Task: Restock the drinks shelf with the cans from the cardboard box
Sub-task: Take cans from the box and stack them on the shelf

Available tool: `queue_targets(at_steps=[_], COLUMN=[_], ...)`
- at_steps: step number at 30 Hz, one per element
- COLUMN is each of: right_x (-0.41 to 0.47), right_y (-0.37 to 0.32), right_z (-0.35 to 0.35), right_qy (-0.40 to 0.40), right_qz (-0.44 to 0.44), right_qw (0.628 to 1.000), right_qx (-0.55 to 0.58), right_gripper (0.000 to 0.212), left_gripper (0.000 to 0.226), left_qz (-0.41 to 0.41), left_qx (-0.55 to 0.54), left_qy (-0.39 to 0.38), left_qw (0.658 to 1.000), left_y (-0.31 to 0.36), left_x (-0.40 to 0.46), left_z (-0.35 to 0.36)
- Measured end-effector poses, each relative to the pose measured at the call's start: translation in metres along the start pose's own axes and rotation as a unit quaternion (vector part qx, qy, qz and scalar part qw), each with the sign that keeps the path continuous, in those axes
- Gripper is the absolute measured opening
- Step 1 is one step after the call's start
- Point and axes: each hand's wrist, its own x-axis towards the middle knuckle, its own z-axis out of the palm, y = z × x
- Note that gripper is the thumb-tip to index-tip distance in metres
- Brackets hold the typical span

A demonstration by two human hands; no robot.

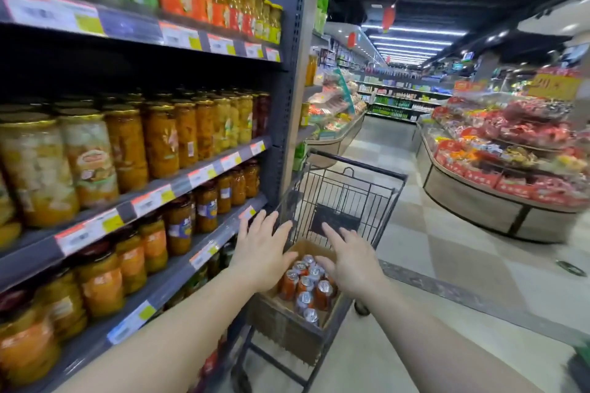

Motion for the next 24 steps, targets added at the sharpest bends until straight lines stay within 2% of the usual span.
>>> queue_targets(at_steps=[9,14,18,24], right_x=[0.121,0.186,0.235,0.275], right_y=[0.089,0.148,0.193,0.225], right_z=[0.081,0.149,0.202,0.284], right_qy=[-0.046,-0.115,-0.171,-0.253], right_qz=[0.026,0.005,-0.043,-0.057], right_qw=[0.998,0.992,0.984,0.965], right_qx=[0.035,0.044,0.033,0.032], right_gripper=[0.076,0.075,0.077,0.080], left_gripper=[0.065,0.066,0.070,0.075], left_qz=[-0.022,-0.051,-0.071,-0.089], left_qx=[-0.004,-0.019,-0.042,-0.063], left_qy=[-0.093,-0.152,-0.202,-0.294], left_qw=[0.995,0.987,0.976,0.950], left_y=[-0.004,-0.002,-0.002,-0.012], left_x=[0.103,0.146,0.166,0.170], left_z=[0.114,0.195,0.261,0.350])
